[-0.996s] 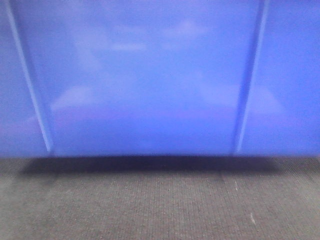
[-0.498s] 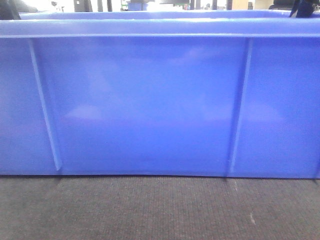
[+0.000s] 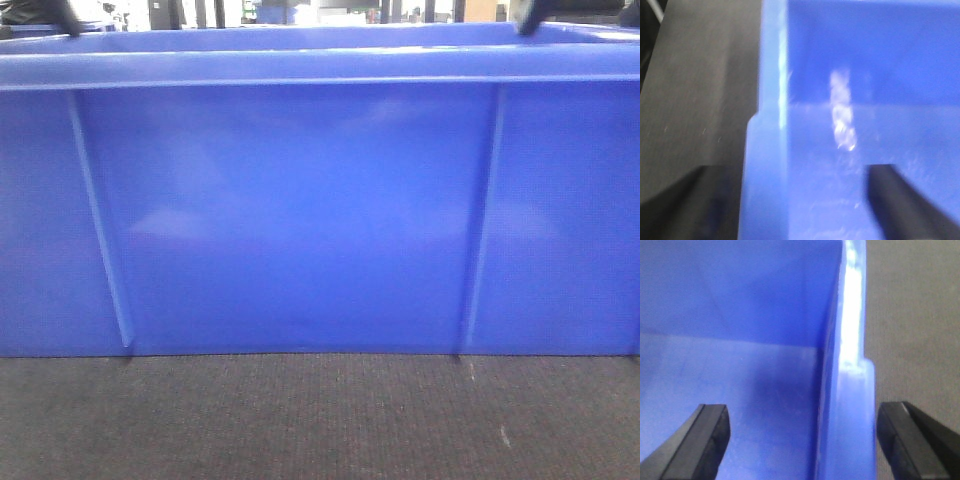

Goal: Move blue bin to conveyor side
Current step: 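Lower the blue bin onto the grey tabletop with both grippers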

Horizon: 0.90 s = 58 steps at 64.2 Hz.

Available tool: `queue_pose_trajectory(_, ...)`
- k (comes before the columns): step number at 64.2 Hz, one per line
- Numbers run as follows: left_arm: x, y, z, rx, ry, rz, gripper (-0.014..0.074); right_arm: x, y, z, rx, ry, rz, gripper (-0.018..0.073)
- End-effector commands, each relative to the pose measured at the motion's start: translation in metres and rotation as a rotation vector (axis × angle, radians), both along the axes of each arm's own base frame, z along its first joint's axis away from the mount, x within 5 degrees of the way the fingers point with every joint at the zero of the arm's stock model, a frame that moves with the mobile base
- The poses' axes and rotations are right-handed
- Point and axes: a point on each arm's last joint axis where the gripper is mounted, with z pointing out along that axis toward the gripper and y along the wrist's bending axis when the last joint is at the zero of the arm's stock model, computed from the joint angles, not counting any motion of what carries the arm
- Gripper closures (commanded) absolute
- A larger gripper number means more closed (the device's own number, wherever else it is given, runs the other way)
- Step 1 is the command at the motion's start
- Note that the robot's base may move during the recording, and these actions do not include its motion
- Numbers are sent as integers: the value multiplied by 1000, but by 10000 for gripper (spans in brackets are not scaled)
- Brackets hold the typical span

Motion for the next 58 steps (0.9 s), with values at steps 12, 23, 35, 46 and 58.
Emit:
queue_pose_trajectory(12, -3, 0, 38, 4, -62, 3, 17, -1, -1, 51, 1, -54, -2, 145)
queue_pose_trajectory(23, -13, 4, 84, 19, -106, 22, 228, -10, -4, 94, 4, -57, -15, 477)
queue_pose_trajectory(35, -15, 6, 118, 29, -253, 21, 556, -11, -4, 129, 44, -206, -11, 630)
queue_pose_trajectory(46, -18, 6, 132, 14, -300, 21, 598, -15, -5, 148, 66, -283, -10, 629)
queue_pose_trajectory(58, -38, 8, 151, -4, -331, 24, 606, -21, -7, 161, 73, -305, -11, 641)
